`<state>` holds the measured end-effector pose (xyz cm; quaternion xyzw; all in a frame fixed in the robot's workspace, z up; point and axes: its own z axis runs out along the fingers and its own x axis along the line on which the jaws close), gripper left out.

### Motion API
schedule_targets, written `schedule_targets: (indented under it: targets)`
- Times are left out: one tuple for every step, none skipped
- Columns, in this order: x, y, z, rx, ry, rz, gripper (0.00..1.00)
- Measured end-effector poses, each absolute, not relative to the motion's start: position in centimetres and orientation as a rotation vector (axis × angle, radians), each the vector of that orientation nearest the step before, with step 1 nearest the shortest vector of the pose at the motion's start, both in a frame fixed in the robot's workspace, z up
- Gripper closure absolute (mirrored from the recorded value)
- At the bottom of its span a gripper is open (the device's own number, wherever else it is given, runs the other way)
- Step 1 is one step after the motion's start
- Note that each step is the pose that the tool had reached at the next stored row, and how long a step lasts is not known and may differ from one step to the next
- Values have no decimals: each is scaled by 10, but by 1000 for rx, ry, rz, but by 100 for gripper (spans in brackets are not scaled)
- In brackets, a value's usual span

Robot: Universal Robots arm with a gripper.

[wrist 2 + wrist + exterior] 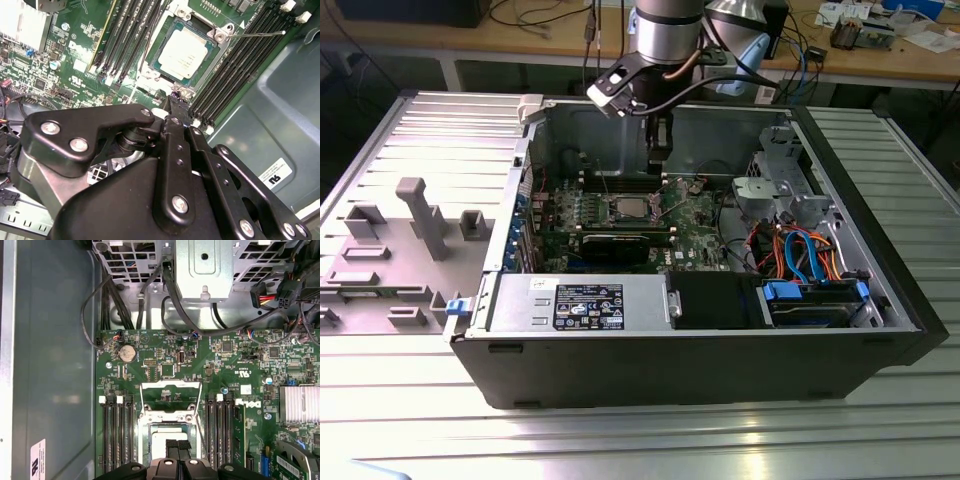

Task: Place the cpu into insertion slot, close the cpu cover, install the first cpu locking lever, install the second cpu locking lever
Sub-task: 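Close the cpu cover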

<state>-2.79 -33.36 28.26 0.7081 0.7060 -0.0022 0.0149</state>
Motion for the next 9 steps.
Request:
schedule_targets:
  targets:
    - [-28,-334,283,2204,2197,-7,89]
    - [-27,-334,283,2204,2197,-7,89]
    - [-27,-334,283,2204,2197,-7,89]
    - [-27,-334,283,2204,2197,-7,89]
    - [-26,-334,283,2204,2197,-7,89]
    - [-26,-334,283,2204,2197,-7,89]
    - [-26,-334,283,2204,2197,-7,89]
    - [-26,-334,283,2204,2197,-7,89]
    - [-25,-334,283,2204,2197,-7,89]
